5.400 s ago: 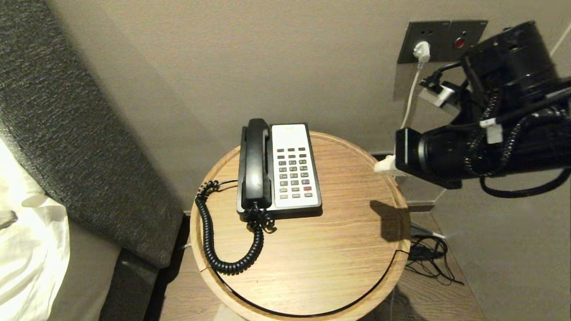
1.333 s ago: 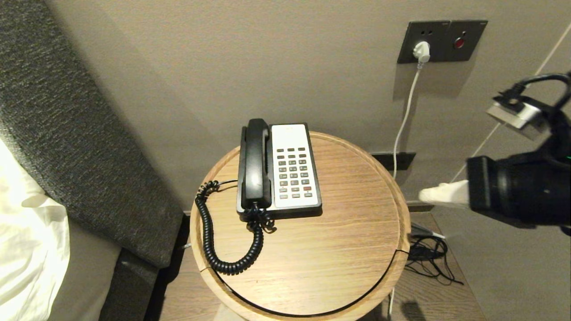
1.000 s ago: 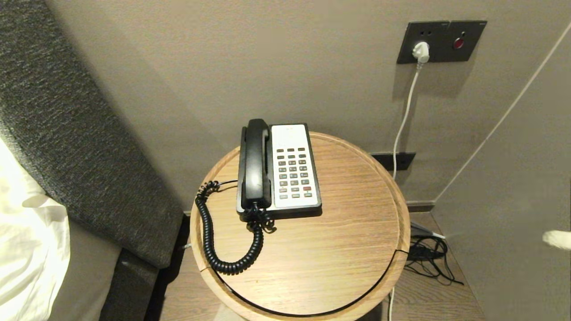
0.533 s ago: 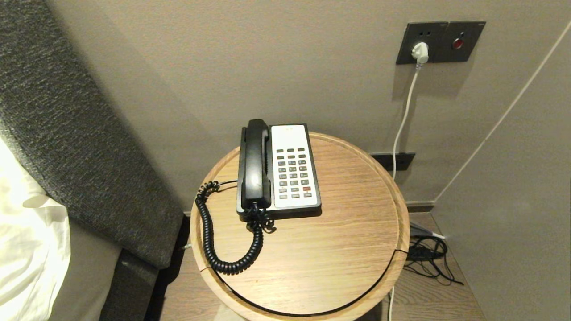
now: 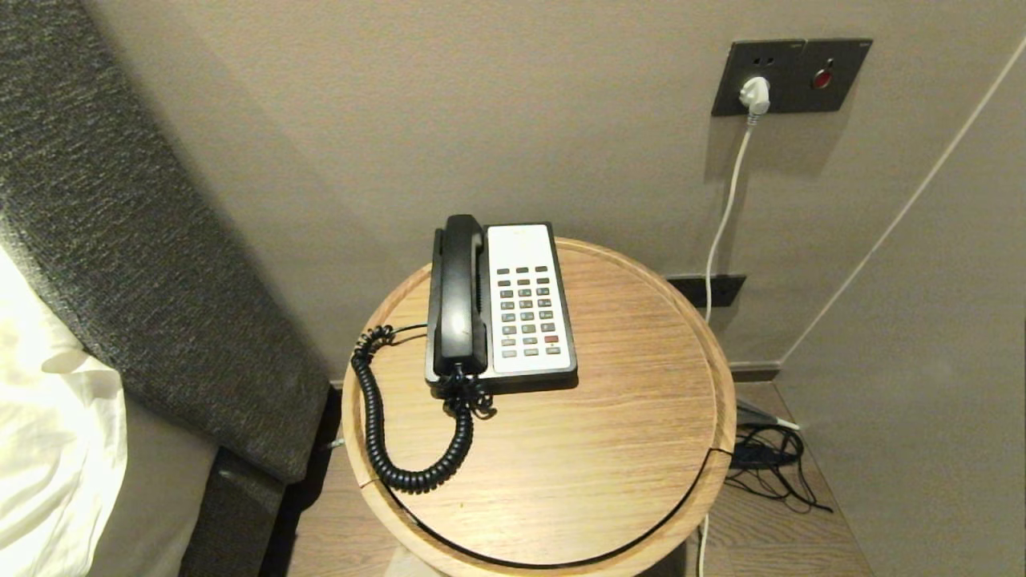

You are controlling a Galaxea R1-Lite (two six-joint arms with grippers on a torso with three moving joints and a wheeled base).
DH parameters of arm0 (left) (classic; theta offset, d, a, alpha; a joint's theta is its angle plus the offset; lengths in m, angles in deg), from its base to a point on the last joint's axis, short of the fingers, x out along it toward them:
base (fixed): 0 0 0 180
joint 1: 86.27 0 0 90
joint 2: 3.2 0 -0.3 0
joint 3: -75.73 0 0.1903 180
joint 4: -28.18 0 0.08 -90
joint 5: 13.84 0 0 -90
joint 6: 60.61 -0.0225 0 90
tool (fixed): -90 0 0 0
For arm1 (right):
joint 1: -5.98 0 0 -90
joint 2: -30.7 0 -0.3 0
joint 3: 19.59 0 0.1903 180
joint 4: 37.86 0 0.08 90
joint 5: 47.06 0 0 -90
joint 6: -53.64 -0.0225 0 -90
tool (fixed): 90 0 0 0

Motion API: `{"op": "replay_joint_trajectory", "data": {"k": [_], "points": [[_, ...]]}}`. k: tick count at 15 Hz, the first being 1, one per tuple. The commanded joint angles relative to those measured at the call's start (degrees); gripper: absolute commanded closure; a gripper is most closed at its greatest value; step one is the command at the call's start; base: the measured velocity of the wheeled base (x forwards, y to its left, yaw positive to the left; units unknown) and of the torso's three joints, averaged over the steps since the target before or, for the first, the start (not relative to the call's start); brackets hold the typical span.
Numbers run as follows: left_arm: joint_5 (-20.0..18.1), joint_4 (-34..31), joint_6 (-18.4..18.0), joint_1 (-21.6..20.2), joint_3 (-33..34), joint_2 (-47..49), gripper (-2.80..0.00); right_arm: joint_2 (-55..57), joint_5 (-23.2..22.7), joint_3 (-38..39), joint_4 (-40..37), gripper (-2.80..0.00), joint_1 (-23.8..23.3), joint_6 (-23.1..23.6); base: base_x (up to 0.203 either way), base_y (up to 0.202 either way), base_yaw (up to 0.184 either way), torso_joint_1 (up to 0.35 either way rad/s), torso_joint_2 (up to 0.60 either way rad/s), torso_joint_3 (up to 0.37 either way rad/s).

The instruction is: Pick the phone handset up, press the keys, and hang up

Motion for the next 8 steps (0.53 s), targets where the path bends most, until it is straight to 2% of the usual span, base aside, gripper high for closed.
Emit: {"op": "replay_joint_trajectory", "data": {"k": [1, 2, 3, 6, 8], "points": [[0.5, -0.1, 0.3, -0.1, 2.5, -0.4, 0.00, -4.9, 1.7, 5.5, -0.1, 0.00, -0.5, 1.0, 0.000, 0.000, 0.000, 0.000, 0.00, 0.000], [0.6, 0.6, 0.1, -0.1, 4.1, -0.4, 0.00, -4.9, 1.9, 8.4, 1.2, 0.00, -0.6, 2.2, 0.000, 0.000, 0.000, 0.000, 0.00, 0.000], [0.7, 4.1, 0.0, -0.1, 6.3, -0.3, 0.00, -4.9, 2.1, 12.3, 4.9, 0.00, -0.6, 3.5, 0.000, 0.000, 0.000, 0.000, 0.00, 0.000], [-0.1, 21.7, -1.4, -0.1, 14.2, -0.4, 0.00, -4.9, 2.6, 27.5, 28.5, 0.00, -0.6, 8.3, 0.000, 0.000, 0.000, 0.000, 0.00, 0.000], [-1.5, 21.1, -2.2, 0.0, 14.6, -0.4, 0.00, -4.9, 2.9, 37.9, 41.4, 0.00, -0.6, 13.1, 0.000, 0.000, 0.000, 0.000, 0.00, 0.000]]}}
